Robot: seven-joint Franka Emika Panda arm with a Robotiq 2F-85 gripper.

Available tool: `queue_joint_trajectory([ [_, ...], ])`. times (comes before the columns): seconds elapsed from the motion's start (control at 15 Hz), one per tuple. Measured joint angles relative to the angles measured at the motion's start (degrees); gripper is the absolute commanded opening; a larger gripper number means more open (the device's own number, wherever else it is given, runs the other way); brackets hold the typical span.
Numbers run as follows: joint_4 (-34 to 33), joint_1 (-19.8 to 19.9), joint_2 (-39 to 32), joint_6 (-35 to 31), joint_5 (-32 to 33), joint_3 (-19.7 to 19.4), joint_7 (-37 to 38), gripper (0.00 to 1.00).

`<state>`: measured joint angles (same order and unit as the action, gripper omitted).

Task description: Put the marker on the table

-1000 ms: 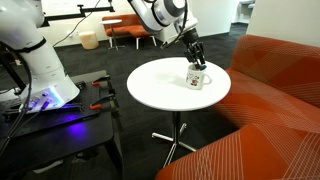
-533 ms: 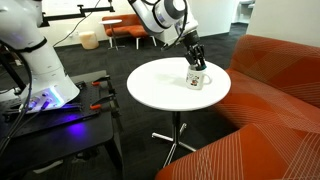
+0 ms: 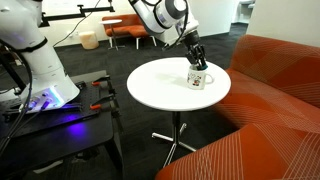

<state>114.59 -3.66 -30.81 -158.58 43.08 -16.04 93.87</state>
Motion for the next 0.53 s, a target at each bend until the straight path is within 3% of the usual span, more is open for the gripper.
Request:
queue_joint_trajectory([
  [0.27,-0.5,-0.2,-0.3,0.0,-0.2,0.0,0.0,0.3],
  [0.53,-0.9,-0.5,-0.6,0.0,-0.6,-0.1,0.0,0.31],
])
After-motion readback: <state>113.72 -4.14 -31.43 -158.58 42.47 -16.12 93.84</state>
